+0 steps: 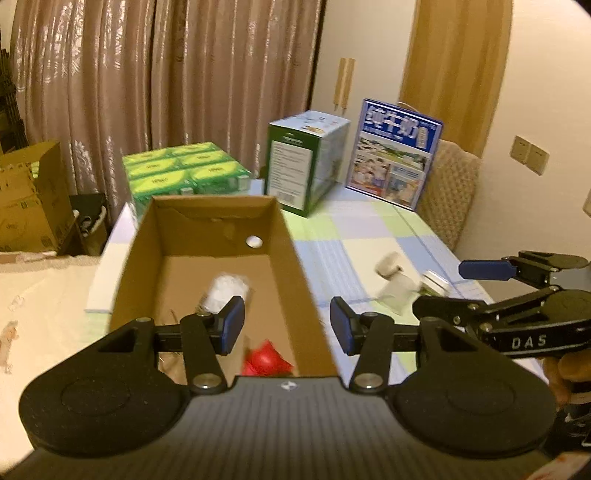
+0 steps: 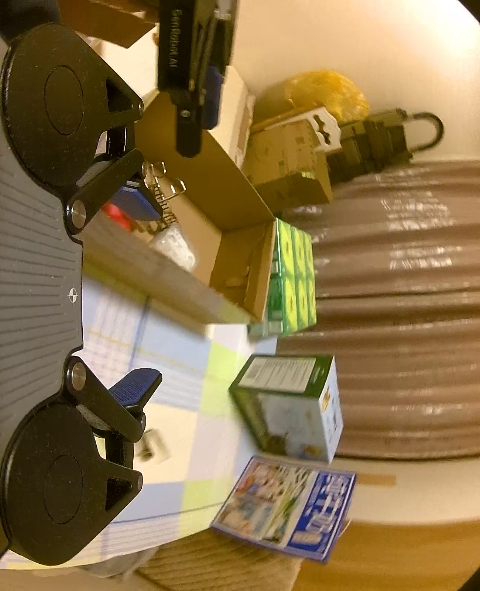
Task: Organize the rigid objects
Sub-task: 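Open the left tool to drop the cord into the box while the right tool releases the floss box, then move both open tools back over the remaining objects on the table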
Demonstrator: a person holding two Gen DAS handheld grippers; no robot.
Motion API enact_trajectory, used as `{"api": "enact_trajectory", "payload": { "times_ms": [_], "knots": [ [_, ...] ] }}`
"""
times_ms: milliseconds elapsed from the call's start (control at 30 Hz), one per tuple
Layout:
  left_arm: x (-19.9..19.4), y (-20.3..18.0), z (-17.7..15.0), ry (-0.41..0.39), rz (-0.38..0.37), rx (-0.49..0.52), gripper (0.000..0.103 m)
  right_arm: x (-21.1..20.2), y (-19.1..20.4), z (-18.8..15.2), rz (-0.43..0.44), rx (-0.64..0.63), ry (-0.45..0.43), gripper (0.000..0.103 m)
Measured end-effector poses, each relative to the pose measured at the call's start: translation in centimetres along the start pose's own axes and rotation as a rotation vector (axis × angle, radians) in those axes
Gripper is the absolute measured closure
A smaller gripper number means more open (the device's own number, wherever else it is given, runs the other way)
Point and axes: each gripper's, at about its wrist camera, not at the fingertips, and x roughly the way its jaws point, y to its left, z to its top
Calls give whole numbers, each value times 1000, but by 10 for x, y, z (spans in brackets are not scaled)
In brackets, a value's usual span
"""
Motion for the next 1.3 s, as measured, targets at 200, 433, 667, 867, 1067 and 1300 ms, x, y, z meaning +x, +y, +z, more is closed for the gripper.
{"api": "enact_trajectory", "payload": {
  "times_ms": [200,433,667,867,1067,1300],
  "knots": [
    [-18,-31,-20,4,-13,-18,50,-43,-10,-22,-12,46,-11,19],
    [-28,-53,-32,13,-14,-16,46,-75,-27,-44,-55,103,-13,19],
    [-37,-80,-43,-5,-41,19,29,-105,-50,-68,-112,178,-29,19],
    [-33,-106,-49,-6,-69,66,23,-125,-78,-94,-192,263,-17,19],
    [-16,-129,-50,18,-98,105,23,-137,-105,-109,-234,316,-9,19],
    [10,-148,-49,47,-112,135,23,-139,-128,-117,-249,344,0,19]
  ]
}}
